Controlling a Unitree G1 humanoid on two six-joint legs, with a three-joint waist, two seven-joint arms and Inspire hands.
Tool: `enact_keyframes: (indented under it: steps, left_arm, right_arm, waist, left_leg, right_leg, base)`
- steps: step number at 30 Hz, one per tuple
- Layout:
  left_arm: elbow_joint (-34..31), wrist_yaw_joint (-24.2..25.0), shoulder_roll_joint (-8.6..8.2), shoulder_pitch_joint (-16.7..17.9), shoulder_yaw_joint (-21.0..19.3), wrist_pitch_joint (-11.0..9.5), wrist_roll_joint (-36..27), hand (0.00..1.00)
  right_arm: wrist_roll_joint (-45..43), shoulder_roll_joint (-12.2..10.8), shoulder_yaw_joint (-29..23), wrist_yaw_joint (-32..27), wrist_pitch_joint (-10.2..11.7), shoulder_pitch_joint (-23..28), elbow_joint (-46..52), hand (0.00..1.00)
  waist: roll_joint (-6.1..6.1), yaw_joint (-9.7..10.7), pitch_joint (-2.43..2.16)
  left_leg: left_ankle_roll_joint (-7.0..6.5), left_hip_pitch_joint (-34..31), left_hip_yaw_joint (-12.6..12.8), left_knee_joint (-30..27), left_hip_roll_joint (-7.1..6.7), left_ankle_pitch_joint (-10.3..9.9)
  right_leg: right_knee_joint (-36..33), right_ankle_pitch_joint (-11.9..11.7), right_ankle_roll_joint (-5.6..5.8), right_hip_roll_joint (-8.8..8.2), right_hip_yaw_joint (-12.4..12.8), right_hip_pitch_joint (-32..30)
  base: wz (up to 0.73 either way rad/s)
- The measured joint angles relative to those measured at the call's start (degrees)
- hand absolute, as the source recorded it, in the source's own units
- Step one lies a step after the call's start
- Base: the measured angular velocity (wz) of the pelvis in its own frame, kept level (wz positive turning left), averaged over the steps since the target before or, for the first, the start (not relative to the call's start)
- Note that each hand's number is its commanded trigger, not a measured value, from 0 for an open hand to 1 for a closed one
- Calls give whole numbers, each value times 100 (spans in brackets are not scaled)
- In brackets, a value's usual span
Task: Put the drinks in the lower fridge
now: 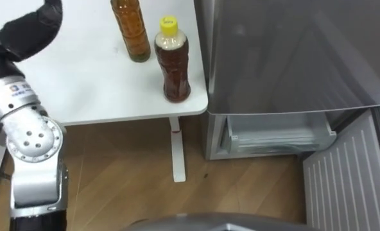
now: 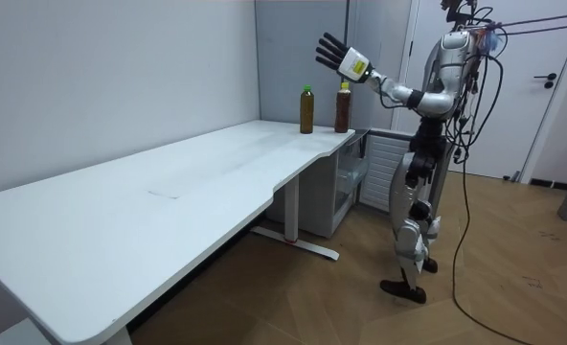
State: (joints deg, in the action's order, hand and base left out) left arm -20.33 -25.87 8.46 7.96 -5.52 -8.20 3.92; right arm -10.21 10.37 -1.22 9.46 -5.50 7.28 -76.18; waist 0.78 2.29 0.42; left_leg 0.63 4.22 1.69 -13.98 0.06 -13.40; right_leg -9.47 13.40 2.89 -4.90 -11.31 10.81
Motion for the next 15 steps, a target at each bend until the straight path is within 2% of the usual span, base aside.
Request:
enact_keyframes:
  steps: [7, 10, 15]
  left_arm:
    - [-173, 817, -3, -69, 457, 87, -4, 0]
    - [-176, 1183, -1, -225, 585, 101, -390, 0]
    - [-233, 1885, 0, -247, 699, 145, -890, 0]
  right_arm:
    - [2, -25, 8, -24, -4, -202, -225, 0]
    - [48, -55, 160, -61, 2, -233, -253, 0]
    - [40, -55, 211, -49, 60, -228, -249, 0]
  waist:
    - [8, 96, 1]
    - [10, 95, 2]
    - [-1, 149, -2]
  left_leg:
    - [3, 0, -34, 18, 0, 2]
    - [3, -8, -37, 18, 0, 2]
    - [3, -123, -24, -69, 7, 1]
  right_leg:
    - [-2, -1, 0, 4, -27, -35]
    - [-10, -2, 0, 4, -38, -42]
    - [-26, -4, -4, 5, -36, -122]
  base:
    - [1]
    - [0]
    - [0]
